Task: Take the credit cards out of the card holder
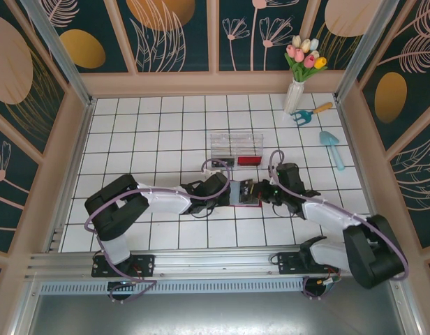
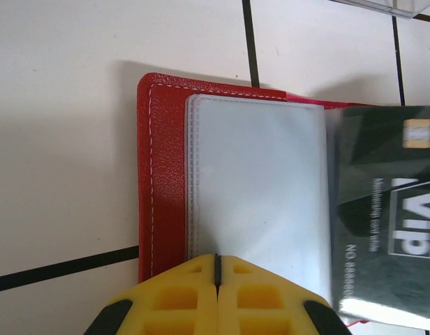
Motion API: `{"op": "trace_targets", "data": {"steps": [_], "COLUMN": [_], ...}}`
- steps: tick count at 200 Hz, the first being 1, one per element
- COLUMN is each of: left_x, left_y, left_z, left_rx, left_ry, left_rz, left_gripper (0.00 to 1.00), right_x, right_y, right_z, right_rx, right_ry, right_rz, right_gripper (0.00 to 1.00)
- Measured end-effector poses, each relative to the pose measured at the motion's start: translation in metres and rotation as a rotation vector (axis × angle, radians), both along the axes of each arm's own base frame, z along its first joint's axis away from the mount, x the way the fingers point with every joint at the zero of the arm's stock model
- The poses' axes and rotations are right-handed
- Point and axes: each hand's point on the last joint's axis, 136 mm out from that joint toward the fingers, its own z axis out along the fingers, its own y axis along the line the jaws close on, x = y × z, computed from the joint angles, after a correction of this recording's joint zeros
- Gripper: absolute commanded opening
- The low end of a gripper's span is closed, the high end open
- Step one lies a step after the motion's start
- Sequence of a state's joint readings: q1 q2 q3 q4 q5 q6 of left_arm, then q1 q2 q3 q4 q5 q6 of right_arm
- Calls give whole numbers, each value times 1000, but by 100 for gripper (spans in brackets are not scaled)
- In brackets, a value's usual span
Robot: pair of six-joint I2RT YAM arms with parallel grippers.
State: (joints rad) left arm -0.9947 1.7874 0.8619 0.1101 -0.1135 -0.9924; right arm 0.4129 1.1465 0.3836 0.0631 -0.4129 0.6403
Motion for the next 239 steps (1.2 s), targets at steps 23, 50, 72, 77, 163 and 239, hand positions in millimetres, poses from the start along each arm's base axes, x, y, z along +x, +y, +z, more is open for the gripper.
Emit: {"op": "trace_targets", "data": {"steps": [23, 50, 72, 77, 163, 239], "left_x": [0, -3, -2, -2, 20, -5], "left_y": [1, 8, 13, 13, 104, 177], "left_z": [1, 8, 35, 45, 182, 211], "left_rx": [-1, -4, -45, -58, -223, -224], "left_ry": [0, -4, -47, -67, -360, -508], "left_rz": [1, 4, 21, 21, 247, 349], "left_gripper": [4, 11, 30, 37, 98, 99], "right_x": [-3, -1, 3, 3, 24, 60], "right_y": [-3, -5, -5, -3, 65, 99], "right_z": [18, 39, 53, 57, 124, 111], "right_rx": [-5, -26, -46, -50, -276, -747], "right_ry": [-48, -90, -127, -136, -496, -740], "right_rz": [10, 18, 29, 35, 299, 659], "right_gripper": [0, 0, 0, 0, 0, 0]}}
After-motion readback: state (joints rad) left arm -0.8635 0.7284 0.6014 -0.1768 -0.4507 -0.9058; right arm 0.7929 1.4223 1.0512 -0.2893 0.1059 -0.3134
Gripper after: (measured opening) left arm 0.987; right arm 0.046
